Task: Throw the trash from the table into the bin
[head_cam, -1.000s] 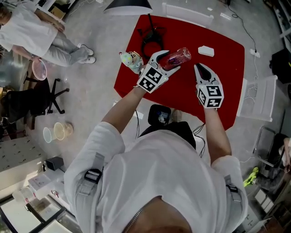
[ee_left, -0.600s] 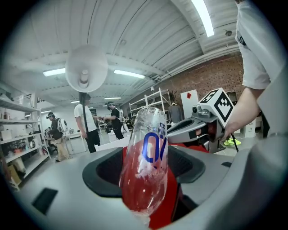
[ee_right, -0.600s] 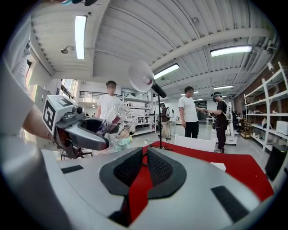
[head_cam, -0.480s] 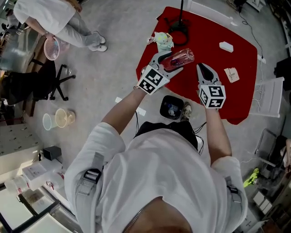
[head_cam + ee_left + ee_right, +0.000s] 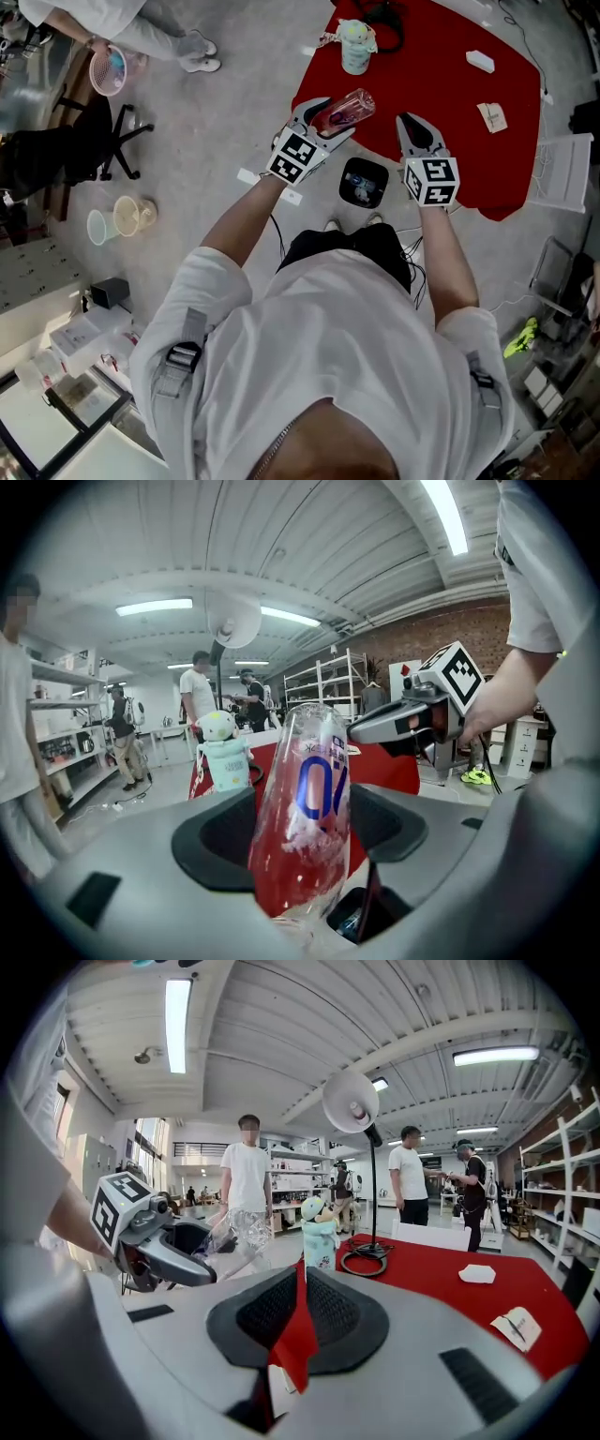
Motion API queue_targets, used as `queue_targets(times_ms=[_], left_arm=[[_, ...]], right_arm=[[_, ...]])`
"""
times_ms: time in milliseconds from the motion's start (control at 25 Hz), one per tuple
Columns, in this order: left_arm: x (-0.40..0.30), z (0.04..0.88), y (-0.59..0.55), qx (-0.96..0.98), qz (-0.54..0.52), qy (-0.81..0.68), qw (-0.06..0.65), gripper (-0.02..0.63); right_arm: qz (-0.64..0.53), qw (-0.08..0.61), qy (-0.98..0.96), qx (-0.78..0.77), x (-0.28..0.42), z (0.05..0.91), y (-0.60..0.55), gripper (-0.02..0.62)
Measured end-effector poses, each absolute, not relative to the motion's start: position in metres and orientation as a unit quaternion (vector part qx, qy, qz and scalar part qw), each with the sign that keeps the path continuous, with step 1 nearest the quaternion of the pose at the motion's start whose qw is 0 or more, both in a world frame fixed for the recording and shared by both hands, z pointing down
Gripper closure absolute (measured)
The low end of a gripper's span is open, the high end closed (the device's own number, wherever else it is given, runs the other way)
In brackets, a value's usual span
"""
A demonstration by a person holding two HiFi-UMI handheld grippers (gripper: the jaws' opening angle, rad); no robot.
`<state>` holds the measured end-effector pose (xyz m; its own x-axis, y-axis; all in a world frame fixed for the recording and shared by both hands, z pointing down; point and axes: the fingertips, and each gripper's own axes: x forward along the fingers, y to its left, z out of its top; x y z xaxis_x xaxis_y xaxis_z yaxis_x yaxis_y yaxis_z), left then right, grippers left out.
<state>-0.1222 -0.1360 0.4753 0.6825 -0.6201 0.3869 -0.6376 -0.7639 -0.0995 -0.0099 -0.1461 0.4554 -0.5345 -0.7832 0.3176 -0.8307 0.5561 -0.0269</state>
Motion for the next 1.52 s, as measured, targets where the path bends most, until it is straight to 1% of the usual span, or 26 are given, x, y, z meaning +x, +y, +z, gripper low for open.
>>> queue_targets(times_ms=[160,400,640,1000,1200,1520], left_arm=[[-0.123,0.500,-0.120,0.910,0.218,-0.350,0.040,0.284],[-0.112,0.561,-0.081,0.898,0.272,-0.337,0.077,0.284],[-0.094,0.638,-0.046,0.890,0.317,-0.309,0.106,0.284],[-0.076,0.721,-0.025,0.876,0.351,-0.300,0.138,0.284],[-0.073,0.782,-0.018,0.868,0.370,-0.294,0.150,0.284],[-0.062,0.918,-0.011,0.863,0.401,-0.267,0.155,0.296]], right_arm=[[0.100,0.147,-0.875,0.450,-0.010,0.475,-0.134,0.560],[0.129,0.174,-0.873,0.438,0.005,0.515,-0.103,0.560],[0.163,0.199,-0.865,0.431,0.029,0.567,-0.077,0.560],[0.187,0.233,-0.861,0.412,0.043,0.650,-0.052,0.560],[0.197,0.247,-0.856,0.410,0.050,0.711,-0.043,0.560],[0.222,0.258,-0.844,0.415,0.057,0.843,-0.030,0.560]])
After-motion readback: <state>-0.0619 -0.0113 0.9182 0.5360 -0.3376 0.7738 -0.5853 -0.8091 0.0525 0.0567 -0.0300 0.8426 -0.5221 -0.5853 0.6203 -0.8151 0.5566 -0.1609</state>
